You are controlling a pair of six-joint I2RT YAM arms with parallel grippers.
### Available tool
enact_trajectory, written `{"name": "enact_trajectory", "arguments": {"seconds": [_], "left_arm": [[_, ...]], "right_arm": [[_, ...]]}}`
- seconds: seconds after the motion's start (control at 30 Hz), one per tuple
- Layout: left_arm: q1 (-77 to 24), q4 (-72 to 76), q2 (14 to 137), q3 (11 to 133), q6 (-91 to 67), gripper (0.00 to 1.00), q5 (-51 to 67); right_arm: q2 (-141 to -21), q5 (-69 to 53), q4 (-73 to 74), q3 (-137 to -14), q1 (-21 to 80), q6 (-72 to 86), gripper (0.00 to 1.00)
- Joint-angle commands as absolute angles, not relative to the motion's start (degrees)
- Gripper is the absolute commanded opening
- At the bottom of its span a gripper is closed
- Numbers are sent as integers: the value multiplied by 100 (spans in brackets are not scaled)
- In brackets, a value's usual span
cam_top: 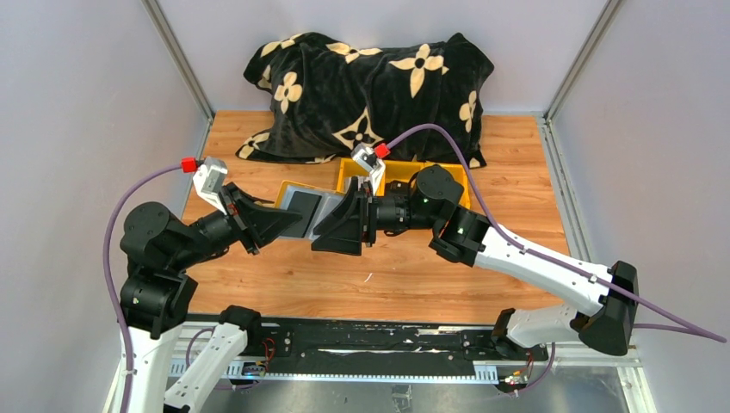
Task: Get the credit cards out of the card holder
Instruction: Remove the credit card from the card holder.
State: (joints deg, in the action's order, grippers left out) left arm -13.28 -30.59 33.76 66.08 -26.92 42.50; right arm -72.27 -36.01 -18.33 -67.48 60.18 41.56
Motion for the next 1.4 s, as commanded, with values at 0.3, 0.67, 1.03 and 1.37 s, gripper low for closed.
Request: {"name": "enact_trajectory", "arguments": {"seconds": [0.3,0.67,1.03,1.37], "left_arm": [[-1333,-1141,3423,6349,-4768,0,5828],[-1332,-1015,3380,6220,-4905,0,6075],[-1333,-1148,3292,6196,-4703,0,5948],[-1331,-1310,3258,6259,-4484,0,5906]], "right_arm": [[-7161,-3661,-2645,-6509,5705,4420,59],[-7495,-3828,-3672,-6566,5638,4991,55],[-7198,-2640,-2888,-6647,5590,4404,55],[-7167,-1863,-2310,-6744,5606,4209,53]]}}
